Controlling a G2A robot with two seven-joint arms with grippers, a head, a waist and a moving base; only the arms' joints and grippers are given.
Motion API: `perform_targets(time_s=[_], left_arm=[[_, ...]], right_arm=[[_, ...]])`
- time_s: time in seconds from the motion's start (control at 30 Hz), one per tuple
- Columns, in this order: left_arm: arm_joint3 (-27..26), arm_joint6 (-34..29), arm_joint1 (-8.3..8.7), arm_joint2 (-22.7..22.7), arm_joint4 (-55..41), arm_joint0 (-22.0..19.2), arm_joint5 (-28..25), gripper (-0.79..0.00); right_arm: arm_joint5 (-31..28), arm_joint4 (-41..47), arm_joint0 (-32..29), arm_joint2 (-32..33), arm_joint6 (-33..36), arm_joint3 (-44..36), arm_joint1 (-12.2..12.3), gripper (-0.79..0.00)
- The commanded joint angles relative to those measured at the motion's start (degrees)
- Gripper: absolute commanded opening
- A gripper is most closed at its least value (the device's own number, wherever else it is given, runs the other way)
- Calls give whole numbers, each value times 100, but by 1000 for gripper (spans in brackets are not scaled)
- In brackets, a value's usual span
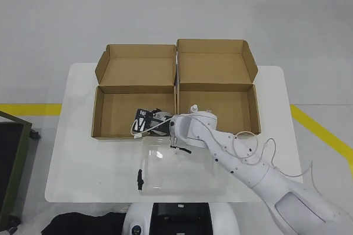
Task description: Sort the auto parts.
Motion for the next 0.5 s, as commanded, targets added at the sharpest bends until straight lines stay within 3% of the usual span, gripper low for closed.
perform_targets(time_s=[0.0,0.47], left_arm=[[0,0,0,0,0,0,0,0],[0,0,0,0,0,0,0,0]], right_arm=[[8,-12,95,-73,25,128,-72,-785],[-61,-179,454,-406,307,700,-476,-763]])
